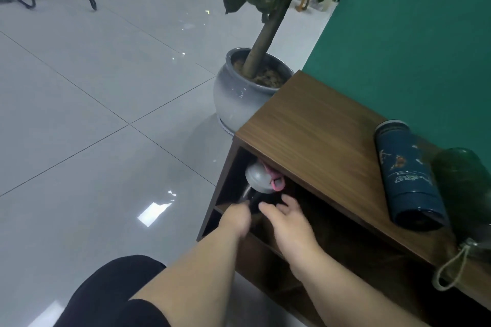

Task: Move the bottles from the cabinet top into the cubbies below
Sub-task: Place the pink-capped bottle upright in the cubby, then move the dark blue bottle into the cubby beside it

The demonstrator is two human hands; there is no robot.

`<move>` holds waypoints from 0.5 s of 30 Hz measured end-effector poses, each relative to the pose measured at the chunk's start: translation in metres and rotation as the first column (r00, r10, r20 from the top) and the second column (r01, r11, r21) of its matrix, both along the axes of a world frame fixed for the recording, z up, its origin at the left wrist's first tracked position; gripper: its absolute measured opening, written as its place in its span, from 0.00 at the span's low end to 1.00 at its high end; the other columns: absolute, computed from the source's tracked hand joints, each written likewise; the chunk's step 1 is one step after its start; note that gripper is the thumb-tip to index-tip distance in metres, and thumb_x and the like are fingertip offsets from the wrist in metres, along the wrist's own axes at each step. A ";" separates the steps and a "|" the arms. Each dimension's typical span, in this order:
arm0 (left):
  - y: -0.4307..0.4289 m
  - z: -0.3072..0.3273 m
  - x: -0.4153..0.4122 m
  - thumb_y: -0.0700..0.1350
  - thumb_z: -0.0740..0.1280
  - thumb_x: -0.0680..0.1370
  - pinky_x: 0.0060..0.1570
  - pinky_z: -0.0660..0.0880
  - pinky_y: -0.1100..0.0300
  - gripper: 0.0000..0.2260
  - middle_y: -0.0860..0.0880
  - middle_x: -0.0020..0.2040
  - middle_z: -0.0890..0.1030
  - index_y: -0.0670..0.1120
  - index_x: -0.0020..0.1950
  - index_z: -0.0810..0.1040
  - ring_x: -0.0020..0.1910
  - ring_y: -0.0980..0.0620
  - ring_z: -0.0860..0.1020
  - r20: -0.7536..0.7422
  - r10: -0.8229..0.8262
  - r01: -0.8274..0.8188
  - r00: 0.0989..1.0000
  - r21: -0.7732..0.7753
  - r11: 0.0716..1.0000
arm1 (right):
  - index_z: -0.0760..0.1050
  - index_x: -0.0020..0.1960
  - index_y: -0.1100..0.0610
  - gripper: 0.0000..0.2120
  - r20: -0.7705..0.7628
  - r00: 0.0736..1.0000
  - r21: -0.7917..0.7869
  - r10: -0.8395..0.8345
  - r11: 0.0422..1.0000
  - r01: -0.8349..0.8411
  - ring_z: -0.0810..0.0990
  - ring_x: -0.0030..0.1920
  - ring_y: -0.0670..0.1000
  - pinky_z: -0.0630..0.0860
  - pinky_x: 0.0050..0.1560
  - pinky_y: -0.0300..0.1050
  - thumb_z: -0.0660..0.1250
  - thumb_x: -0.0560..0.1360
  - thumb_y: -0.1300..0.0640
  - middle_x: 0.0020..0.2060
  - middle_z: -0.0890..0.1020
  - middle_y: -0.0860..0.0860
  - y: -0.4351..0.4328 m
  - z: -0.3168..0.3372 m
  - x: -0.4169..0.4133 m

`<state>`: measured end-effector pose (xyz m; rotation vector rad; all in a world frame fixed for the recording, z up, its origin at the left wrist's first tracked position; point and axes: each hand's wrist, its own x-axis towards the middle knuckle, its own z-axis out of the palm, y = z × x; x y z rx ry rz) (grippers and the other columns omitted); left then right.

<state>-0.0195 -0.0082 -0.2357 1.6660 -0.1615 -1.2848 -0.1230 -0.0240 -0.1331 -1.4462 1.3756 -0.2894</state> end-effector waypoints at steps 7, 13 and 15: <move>0.034 0.075 -0.038 0.57 0.66 0.74 0.50 0.79 0.49 0.19 0.45 0.56 0.84 0.48 0.59 0.81 0.51 0.45 0.83 -0.144 -0.102 0.084 0.984 -0.129 0.988 | 0.82 0.53 0.47 0.11 -0.028 0.951 -0.170 0.308 0.936 -0.308 0.83 0.49 0.38 0.78 0.57 0.40 0.72 0.73 0.60 0.49 0.86 0.44 0.043 0.046 -0.079; 0.054 0.098 -0.060 0.55 0.65 0.80 0.45 0.76 0.55 0.14 0.47 0.58 0.84 0.50 0.62 0.80 0.56 0.46 0.83 -0.140 -0.110 0.088 0.984 -0.152 0.984 | 0.76 0.63 0.47 0.20 -0.107 0.994 -0.818 -0.010 0.569 -0.082 0.71 0.65 0.43 0.69 0.68 0.45 0.73 0.72 0.55 0.59 0.76 0.39 0.009 0.121 -0.115; 0.055 0.100 -0.063 0.54 0.64 0.80 0.46 0.75 0.55 0.15 0.48 0.57 0.84 0.49 0.61 0.81 0.55 0.46 0.83 -0.131 -0.120 0.097 0.984 -0.169 0.981 | 0.66 0.72 0.50 0.34 -0.237 0.950 -0.850 -0.204 0.517 -0.101 0.61 0.73 0.51 0.62 0.74 0.52 0.73 0.70 0.46 0.70 0.68 0.48 -0.018 0.128 -0.119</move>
